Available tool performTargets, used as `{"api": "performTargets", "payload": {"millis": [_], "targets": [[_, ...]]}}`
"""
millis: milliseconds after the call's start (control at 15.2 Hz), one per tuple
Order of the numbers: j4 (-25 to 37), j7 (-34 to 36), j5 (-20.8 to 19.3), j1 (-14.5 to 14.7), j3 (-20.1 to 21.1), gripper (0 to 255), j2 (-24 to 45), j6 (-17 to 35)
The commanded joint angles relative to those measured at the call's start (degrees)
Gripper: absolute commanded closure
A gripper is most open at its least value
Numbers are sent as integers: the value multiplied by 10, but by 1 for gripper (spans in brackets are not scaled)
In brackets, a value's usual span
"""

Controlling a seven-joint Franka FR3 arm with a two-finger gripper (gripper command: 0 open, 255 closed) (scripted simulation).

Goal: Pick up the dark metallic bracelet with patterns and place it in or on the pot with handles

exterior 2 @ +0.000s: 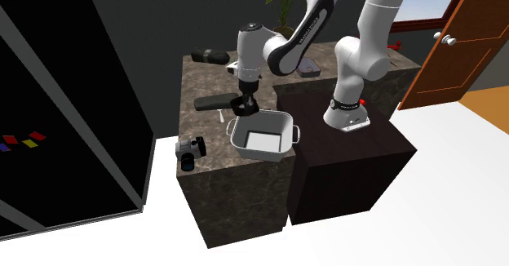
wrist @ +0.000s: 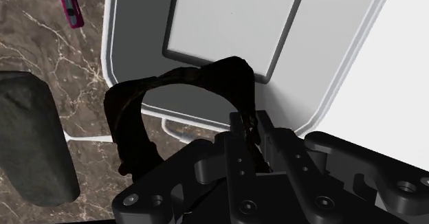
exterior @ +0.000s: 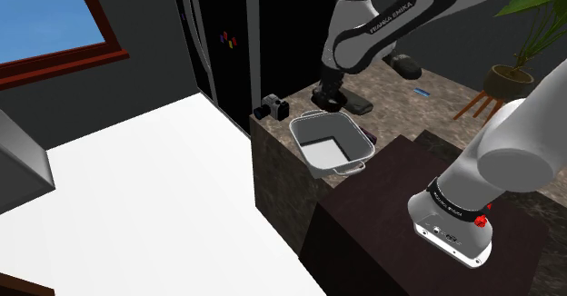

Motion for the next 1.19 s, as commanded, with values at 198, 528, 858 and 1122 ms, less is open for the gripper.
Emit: {"api": "performTargets", "payload": {"millis": [198, 528, 858, 1122], "targets": [[-88, 55, 0, 23, 31, 255, -77, 11], [-126, 77, 3, 33, 46, 255, -85, 41], [-133, 80, 0, 32, 47, 255, -40, 93], [-136, 83, -5, 30, 48, 255, -2, 134]]}}
